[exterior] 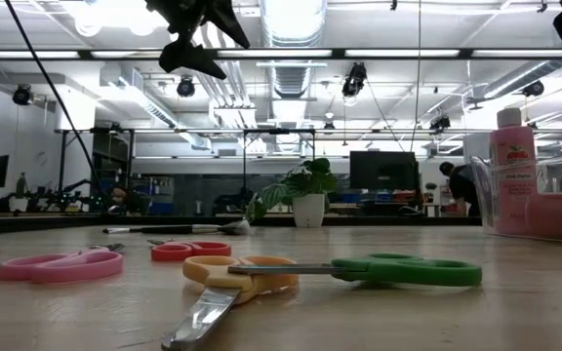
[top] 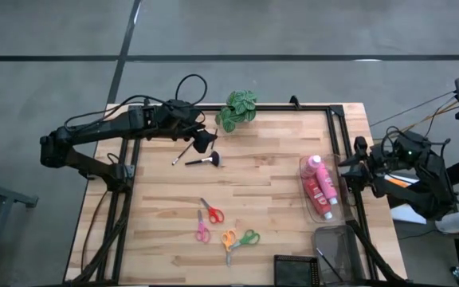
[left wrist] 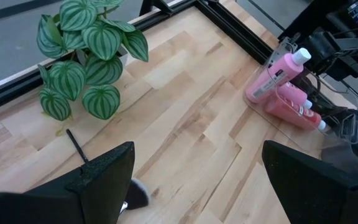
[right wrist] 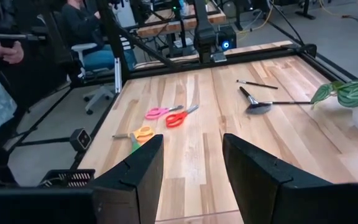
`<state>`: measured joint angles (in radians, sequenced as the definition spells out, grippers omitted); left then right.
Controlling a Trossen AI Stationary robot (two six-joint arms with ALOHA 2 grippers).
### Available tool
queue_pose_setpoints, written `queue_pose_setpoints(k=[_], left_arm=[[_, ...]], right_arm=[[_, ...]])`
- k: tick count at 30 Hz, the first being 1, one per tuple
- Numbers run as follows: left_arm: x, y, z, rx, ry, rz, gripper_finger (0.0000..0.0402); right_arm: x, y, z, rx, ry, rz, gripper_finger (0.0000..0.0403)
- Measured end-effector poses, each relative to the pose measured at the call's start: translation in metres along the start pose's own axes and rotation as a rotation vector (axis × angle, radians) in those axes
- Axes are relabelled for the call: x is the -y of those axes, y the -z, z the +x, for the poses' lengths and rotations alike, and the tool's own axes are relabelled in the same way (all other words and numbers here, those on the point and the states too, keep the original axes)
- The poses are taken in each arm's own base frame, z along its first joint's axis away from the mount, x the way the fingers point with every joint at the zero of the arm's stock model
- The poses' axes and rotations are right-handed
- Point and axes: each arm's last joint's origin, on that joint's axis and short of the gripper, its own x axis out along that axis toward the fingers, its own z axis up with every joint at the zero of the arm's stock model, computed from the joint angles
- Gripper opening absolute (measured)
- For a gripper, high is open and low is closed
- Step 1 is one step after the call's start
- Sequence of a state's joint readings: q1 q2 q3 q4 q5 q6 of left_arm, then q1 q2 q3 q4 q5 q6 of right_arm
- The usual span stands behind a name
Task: Pick & Place Paint Supplies
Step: Put the black paint brush into the gray bin
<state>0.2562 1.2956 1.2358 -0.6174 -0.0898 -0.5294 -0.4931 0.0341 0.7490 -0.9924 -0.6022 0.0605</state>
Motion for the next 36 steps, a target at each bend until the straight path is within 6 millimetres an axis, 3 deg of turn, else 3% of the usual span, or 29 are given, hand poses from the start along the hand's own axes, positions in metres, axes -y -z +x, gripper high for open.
queue_pose_setpoints(k=[9, 17, 21, 25, 31, 36], left_arm=[[0.010, 0.017, -0.008, -0.156, 0.014, 0.135, 0.0356], [0.005, 0.030, -0.004, -0.267, -0.018, 0.188, 0.0356], [0.004, 0.038, 0.010, -0.335, 0.018, 0.311, 0.0356], [-0.001, 0.050, 0.037, -0.390, 0.010, 0.416, 0.0356], [-0.012, 0.067, 0.077, -0.469, -0.024, 0.477, 0.0356], [-0.026, 0.082, 0.098, -0.538, -0.037, 0.549, 0.0356]], right_arm=[[0.000, 0.000, 0.000, 0.000, 0.000, 0.000, 0.0162], [0.000, 0.000, 0.000, 0.000, 0.000, 0.000, 0.0162], [0.000, 0.000, 0.000, 0.000, 0.000, 0.000, 0.0162], [0.000, 0.000, 0.000, 0.000, 0.000, 0.000, 0.0162], [0.000, 0.000, 0.000, 0.000, 0.000, 0.000, 0.0162], [0.000, 0.000, 0.000, 0.000, 0.000, 0.000, 0.0162]])
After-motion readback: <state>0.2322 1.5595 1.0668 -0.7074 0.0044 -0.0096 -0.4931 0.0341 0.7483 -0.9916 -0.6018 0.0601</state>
